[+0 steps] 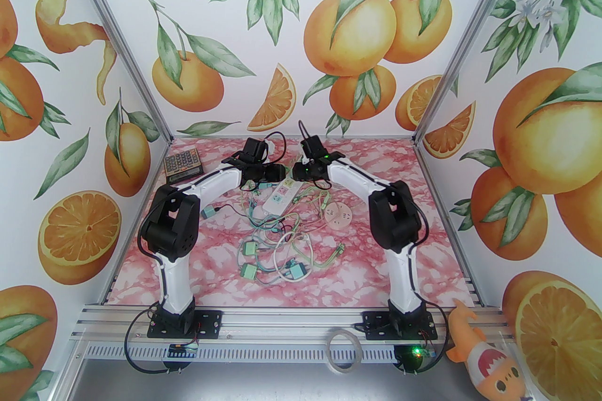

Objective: Pull the plug off the socket

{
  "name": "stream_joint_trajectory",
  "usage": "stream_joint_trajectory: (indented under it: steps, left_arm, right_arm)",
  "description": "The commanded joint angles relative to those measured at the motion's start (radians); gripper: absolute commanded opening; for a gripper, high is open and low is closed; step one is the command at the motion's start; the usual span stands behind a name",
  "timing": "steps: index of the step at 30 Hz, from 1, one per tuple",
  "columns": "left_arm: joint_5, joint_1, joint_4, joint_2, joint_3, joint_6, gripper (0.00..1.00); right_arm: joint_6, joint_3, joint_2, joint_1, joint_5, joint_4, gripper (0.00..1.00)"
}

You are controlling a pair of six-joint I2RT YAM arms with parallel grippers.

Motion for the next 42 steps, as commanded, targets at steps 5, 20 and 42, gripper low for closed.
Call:
stream_joint_trajectory:
  steps: [5, 20, 42]
  left_arm:
    - [0.009, 0.002, 0.012, -0.025, 0.002, -0.009, 0.50]
    - [-0.002, -0.010, 0.005, -0.032, -0.008, -0.003, 0.50]
    - [-0.113, -0.103, 0.018, 0.162, 0.174, 0.134, 0.52]
  right_arm:
    - [0.189, 0.019, -0.052, -0.077, -0.179, 0.102, 0.42]
    - [0.199, 0.451, 0.213, -0.017, 0.059, -0.320, 0.49]
    - [0.132, 0.390, 0.139, -0.017, 0.186, -0.382, 0.40]
